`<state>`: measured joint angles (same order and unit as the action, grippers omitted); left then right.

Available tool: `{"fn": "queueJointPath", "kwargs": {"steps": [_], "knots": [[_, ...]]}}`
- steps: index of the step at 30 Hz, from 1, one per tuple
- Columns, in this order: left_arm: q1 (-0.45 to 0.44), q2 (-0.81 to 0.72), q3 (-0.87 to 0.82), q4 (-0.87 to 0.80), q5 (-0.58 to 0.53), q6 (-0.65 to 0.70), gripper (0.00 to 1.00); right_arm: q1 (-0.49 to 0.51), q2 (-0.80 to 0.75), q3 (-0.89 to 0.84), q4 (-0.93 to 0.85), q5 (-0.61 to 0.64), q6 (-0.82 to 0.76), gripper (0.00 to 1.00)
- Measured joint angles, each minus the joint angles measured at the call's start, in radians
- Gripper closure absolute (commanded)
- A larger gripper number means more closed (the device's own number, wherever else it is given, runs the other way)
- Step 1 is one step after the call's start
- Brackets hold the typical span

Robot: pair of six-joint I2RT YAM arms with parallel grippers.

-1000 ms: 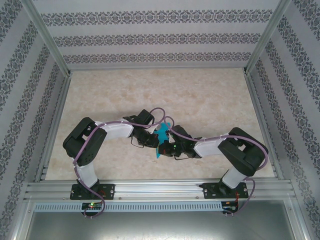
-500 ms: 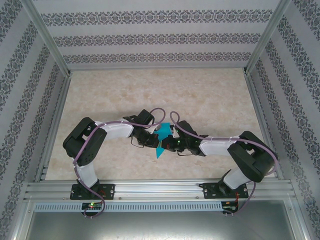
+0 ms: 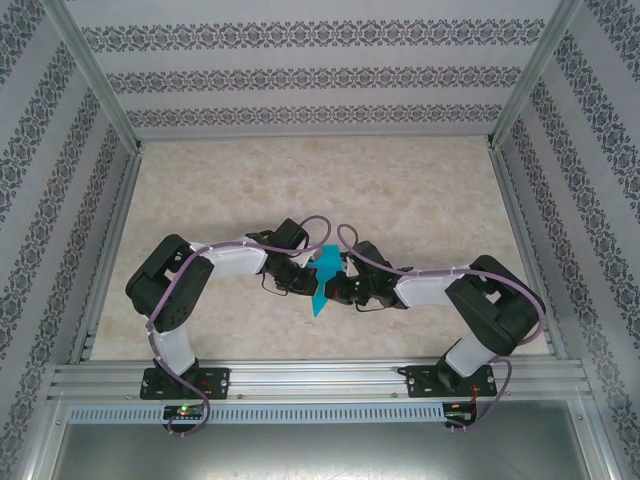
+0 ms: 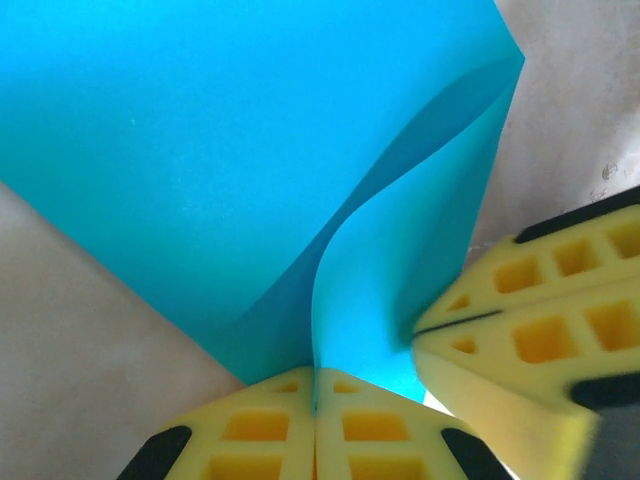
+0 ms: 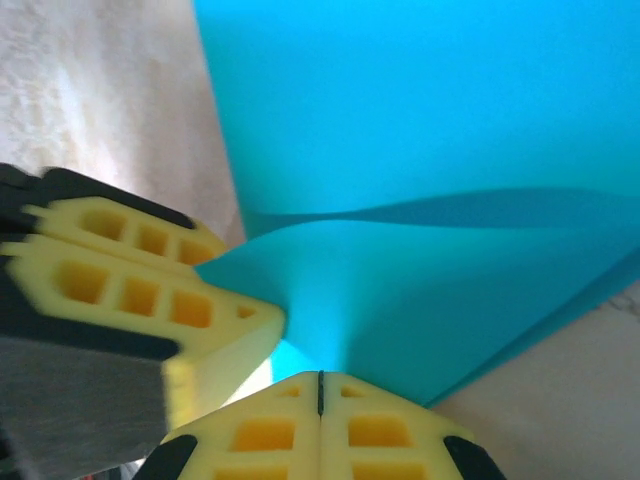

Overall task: Fold a paper plane with a square sheet of paper (pick it up from the middle)
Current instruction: Third fold the triangle at the center of the table.

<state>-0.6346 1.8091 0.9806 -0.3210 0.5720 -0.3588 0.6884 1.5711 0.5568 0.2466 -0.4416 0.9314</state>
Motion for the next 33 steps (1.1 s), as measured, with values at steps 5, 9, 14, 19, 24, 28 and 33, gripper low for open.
{"fn": "queueJointPath", "kwargs": {"steps": [5, 9, 14, 19, 24, 28, 33], "knots": [[0.0, 0.0, 0.0, 0.0, 0.0, 0.0, 0.91, -0.066, -0.024, 0.026, -0.003, -0.009, -0.022, 1.0], [0.0, 0.0, 0.0, -0.001, 0.0, 0.0, 0.91, -0.08, 0.032, 0.037, 0.007, -0.023, -0.026, 1.0], [0.0, 0.0, 0.0, -0.003, 0.0, 0.0, 0.91, -0.084, 0.085, 0.033, 0.021, -0.027, -0.026, 1.0], [0.0, 0.0, 0.001, -0.005, 0.0, 0.0, 0.91, -0.085, 0.076, 0.029, 0.024, -0.031, -0.026, 1.0], [0.0, 0.0, 0.002, -0.006, 0.0, 0.0, 0.91, -0.111, -0.009, 0.032, -0.023, -0.031, -0.046, 1.0], [0.0, 0.0, 0.002, -0.006, 0.0, 0.0, 0.91, -0.143, -0.018, 0.043, -0.026, -0.042, -0.067, 1.0], [0.0, 0.0, 0.002, -0.006, 0.0, 0.001, 0.91, -0.156, 0.059, 0.043, -0.014, -0.054, -0.068, 1.0]]}}
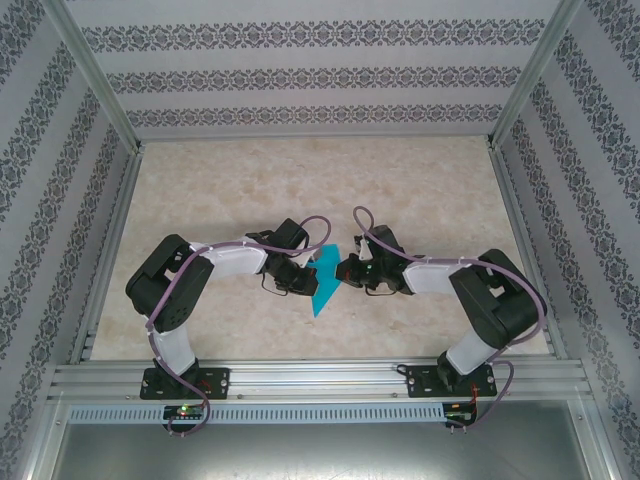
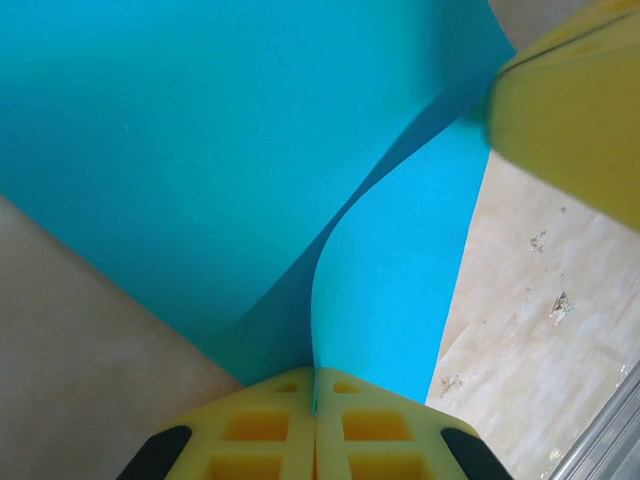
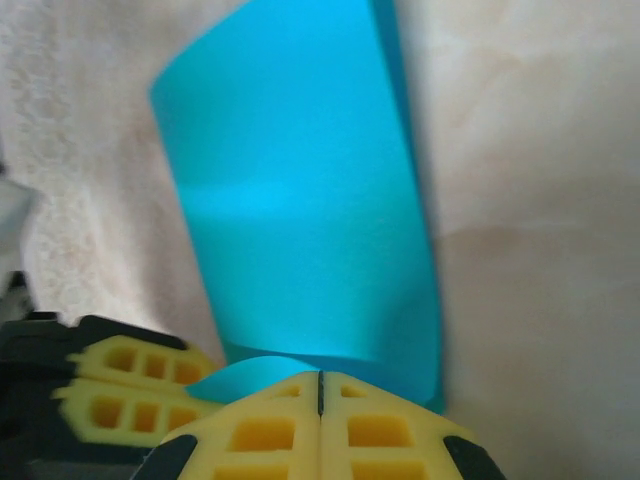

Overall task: Fold a paper plane with a square sheet of paper (pick it up from the middle)
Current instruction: Third fold the triangle at the center of the table.

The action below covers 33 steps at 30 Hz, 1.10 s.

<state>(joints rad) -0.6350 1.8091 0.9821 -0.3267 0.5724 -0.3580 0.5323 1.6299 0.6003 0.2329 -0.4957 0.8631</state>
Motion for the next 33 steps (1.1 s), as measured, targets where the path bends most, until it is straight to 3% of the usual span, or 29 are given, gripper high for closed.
{"fn": "queueJointPath", "kwargs": {"steps": [7, 15, 23, 33], "knots": [[0.0, 0.0, 0.0, -0.006, 0.0, 0.003, 0.91, -0.007, 0.048, -0.006, 0.059, -0.023, 0.002, 1.0], [0.0, 0.0, 0.0, -0.006, 0.0, 0.007, 0.91, -0.028, -0.008, 0.016, -0.007, -0.022, -0.011, 1.0], [0.0, 0.0, 0.0, -0.008, 0.0, 0.009, 0.91, -0.043, 0.073, 0.034, 0.02, -0.034, -0.011, 1.0], [0.0, 0.0, 0.002, -0.011, 0.0, 0.011, 0.9, -0.046, 0.048, 0.022, 0.017, -0.044, -0.004, 0.99]]}}
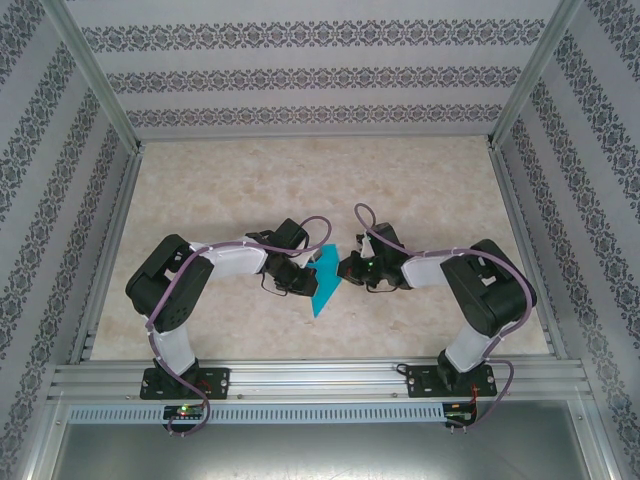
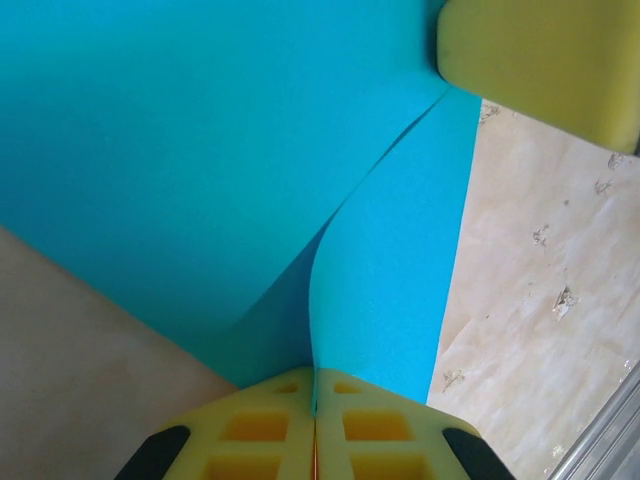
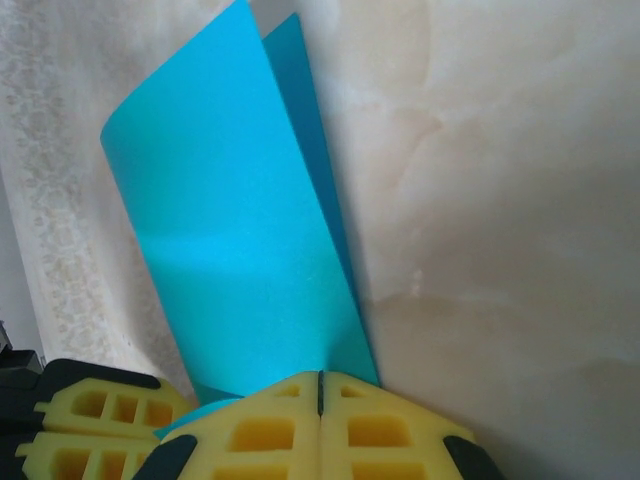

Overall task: Fold a paper plane with a square sheet of paper (pick it up from the middle)
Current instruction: Third fold the triangle at the center of the table.

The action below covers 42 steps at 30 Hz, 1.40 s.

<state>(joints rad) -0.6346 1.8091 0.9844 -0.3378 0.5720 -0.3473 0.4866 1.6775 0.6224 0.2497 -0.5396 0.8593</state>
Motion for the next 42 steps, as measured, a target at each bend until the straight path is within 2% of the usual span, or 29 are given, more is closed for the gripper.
{"fn": "queueJointPath", "kwargs": {"steps": [3, 6, 13, 17, 21, 25, 27, 31, 36, 42], "knots": [[0.0, 0.0, 0.002, -0.004, 0.0, 0.0, 0.9, 0.0, -0.056, 0.009, -0.048, -0.001, -0.016, 0.93], [0.0, 0.0, 0.004, -0.012, -0.001, 0.003, 0.9, 0.001, -0.068, 0.065, -0.088, -0.005, -0.045, 0.92], [0.0, -0.001, 0.006, -0.021, -0.005, 0.004, 0.86, 0.022, 0.076, 0.179, -0.095, -0.019, -0.067, 0.9], [0.0, -0.01, 0.009, -0.041, -0.014, 0.005, 0.79, 0.034, 0.138, 0.193, -0.117, -0.019, -0.075, 0.91], [0.0, -0.053, 0.01, -0.078, -0.058, 0.004, 0.67, 0.042, 0.137, 0.2, -0.134, -0.001, -0.072, 0.91], [0.0, -0.146, 0.011, -0.112, -0.137, -0.005, 0.64, 0.053, 0.116, 0.173, -0.116, 0.024, -0.04, 0.91], [0.0, -0.191, 0.015, -0.126, -0.175, -0.014, 0.66, 0.064, 0.095, 0.152, -0.112, 0.046, -0.014, 0.91], [0.0, -0.251, 0.036, -0.146, -0.203, -0.037, 0.77, 0.097, 0.072, 0.141, -0.116, 0.096, 0.031, 0.9], [-0.02, -0.281, 0.072, -0.154, -0.113, -0.034, 0.83, 0.112, 0.058, 0.14, -0.121, 0.132, 0.061, 0.9], [-0.1, -0.188, 0.093, -0.143, -0.063, -0.044, 0.89, 0.112, 0.04, 0.14, -0.124, 0.151, 0.076, 0.88]]}}
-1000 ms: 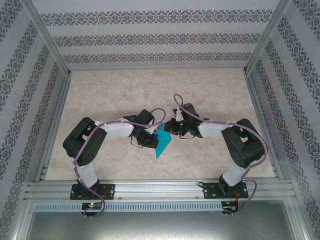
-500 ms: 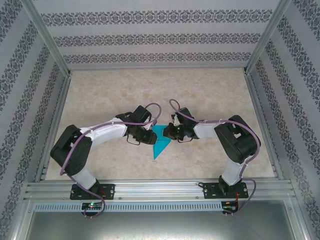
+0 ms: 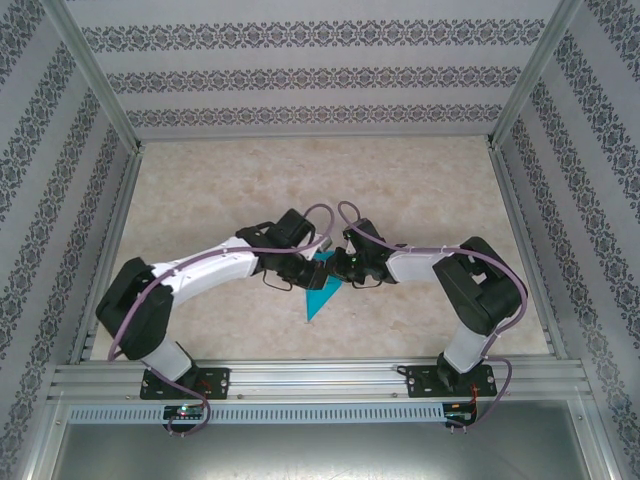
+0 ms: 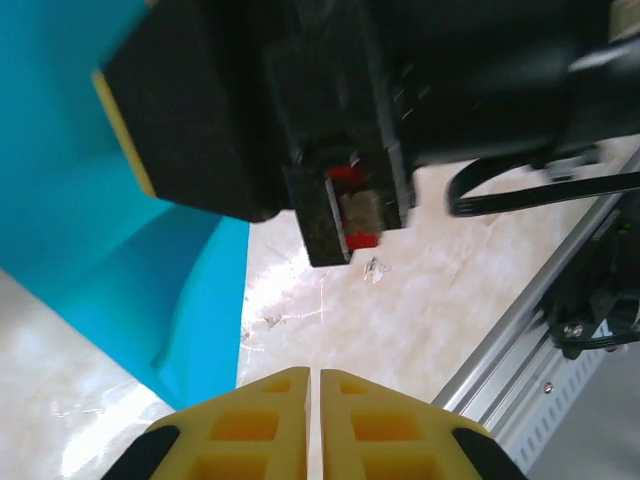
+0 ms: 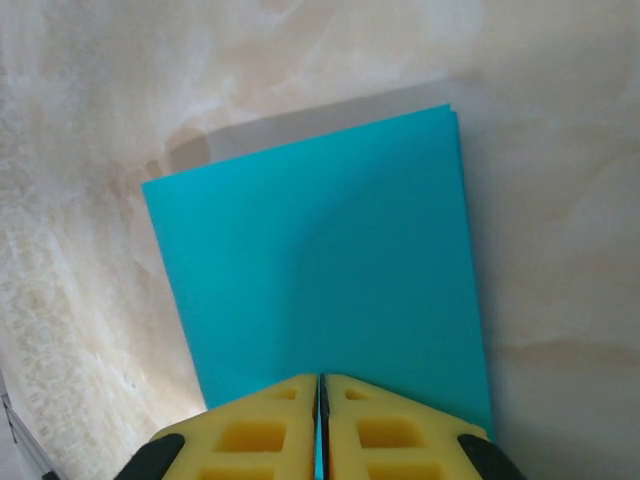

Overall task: Fold a paper plane with a square sheet of paper (pick it up from the middle)
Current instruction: Third fold the triangle at the center of the table, then fourth fold the wing at the center of the table.

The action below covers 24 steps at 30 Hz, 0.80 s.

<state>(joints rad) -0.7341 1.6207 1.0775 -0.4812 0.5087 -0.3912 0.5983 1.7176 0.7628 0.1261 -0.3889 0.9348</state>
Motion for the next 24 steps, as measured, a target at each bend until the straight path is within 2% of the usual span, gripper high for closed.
{"fn": "queueJointPath", "kwargs": {"steps": [4, 8, 13, 18, 24], "knots": [[-0.006, 0.081, -0.001, 0.002, -0.043, -0.025, 0.93, -0.007, -0.061, -0.007, -0.003, 0.007, 0.002, 0.84], [-0.005, 0.095, -0.002, 0.002, -0.117, -0.04, 0.95, -0.039, -0.174, -0.058, -0.022, 0.02, -0.006, 0.79], [-0.005, 0.096, -0.011, 0.003, -0.174, -0.048, 0.95, -0.075, -0.27, -0.142, -0.035, 0.021, -0.023, 0.66], [-0.005, 0.1, -0.017, 0.002, -0.201, -0.053, 0.96, -0.067, -0.277, -0.197, -0.016, -0.029, -0.025, 0.59], [-0.005, 0.103, -0.022, 0.002, -0.224, -0.06, 0.96, -0.039, -0.227, -0.2, 0.042, -0.096, -0.031, 0.59]]}}
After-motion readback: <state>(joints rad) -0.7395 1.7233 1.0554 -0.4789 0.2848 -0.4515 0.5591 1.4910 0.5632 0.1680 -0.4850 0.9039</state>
